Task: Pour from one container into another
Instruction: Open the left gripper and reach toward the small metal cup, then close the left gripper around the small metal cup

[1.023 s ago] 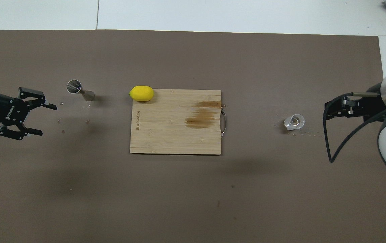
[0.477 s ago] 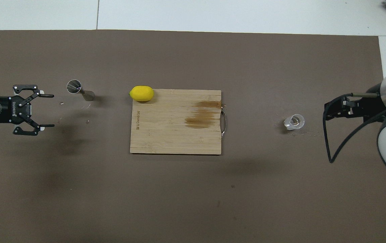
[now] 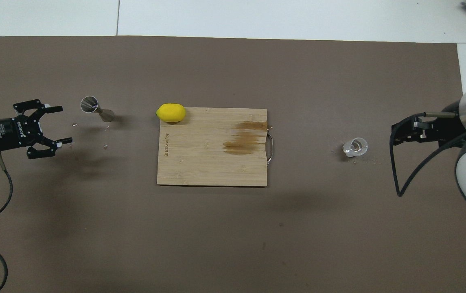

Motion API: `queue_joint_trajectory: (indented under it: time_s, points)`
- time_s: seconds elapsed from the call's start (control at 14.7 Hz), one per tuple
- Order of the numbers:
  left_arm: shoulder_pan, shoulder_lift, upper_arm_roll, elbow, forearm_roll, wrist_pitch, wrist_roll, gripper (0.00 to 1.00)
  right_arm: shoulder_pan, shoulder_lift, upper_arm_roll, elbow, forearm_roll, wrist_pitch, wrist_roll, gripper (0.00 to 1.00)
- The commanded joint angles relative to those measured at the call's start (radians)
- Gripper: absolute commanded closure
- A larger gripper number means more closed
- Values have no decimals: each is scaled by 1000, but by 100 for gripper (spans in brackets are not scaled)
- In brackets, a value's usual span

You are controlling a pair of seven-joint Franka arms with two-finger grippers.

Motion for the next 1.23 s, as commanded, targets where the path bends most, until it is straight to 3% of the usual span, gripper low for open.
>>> queue_joint_trajectory:
  time_s: [0.0, 0.41, 1.16]
  points:
    - [-15, 9, -3, -22, -87, 41, -14, 0, -8, -26, 7, -28, -1, -5, -27, 0]
    - [-64, 32, -6, -13, -184, 124, -13, 0, -8, -26, 7, -28, -1, -5, -27, 0]
    - [-123, 44, -6, -14, -244, 200, -13, 0, -8, -27, 7, -28, -1, -6, -28, 0]
